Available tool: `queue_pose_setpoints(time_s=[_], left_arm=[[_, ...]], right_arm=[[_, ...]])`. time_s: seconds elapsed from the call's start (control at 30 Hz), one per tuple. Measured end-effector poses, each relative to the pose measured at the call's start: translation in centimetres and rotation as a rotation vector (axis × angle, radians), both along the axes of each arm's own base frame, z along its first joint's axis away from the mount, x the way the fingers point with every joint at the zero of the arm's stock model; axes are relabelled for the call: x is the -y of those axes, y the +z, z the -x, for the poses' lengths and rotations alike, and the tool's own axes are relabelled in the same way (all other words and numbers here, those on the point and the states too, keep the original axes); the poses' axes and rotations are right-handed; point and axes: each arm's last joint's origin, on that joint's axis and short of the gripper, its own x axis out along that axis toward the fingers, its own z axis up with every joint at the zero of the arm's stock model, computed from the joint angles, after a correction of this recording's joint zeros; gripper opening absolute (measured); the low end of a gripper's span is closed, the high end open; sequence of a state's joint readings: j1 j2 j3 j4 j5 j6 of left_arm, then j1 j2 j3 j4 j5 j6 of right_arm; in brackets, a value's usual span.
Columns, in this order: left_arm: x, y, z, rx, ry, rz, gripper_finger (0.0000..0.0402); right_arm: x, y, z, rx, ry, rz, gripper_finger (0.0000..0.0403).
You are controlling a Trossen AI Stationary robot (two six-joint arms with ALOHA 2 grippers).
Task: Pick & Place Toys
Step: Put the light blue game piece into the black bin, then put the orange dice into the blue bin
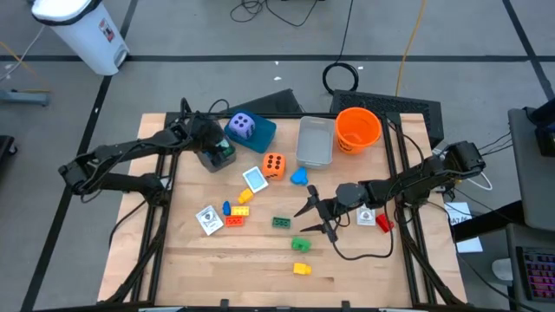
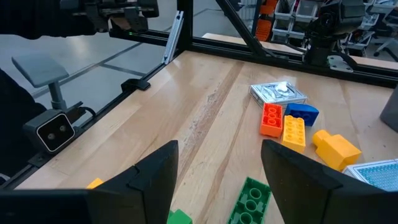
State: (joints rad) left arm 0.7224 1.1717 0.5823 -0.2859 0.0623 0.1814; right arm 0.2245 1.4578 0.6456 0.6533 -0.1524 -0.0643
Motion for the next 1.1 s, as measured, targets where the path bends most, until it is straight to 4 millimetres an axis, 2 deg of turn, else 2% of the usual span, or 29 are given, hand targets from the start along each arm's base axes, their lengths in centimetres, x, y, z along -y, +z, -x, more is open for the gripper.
queue_pose_setpoints(time_s=[0.23,0.57,0.87,1.1], left_arm=[[0.0,0.0,0.0,0.000,0.001,0.000,0.0212],[-0.1,0.8,-0.1,0.051,-0.014,-0.063,0.0216],[0.9,5.8,0.5,0.289,0.023,-0.108,0.0216],[4.1,9.0,1.2,0.538,-0.259,-0.052,0.0216]], right_arm=[[0.0,0.0,0.0,0.000,0.000,0.000,0.0224],[0.0,0.0,0.0,0.000,0.000,0.000,0.0224],[0.0,0.0,0.0,0.004,0.001,0.007,0.0224],[0.0,0.0,0.0,0.004,0.001,0.007,0.0224]])
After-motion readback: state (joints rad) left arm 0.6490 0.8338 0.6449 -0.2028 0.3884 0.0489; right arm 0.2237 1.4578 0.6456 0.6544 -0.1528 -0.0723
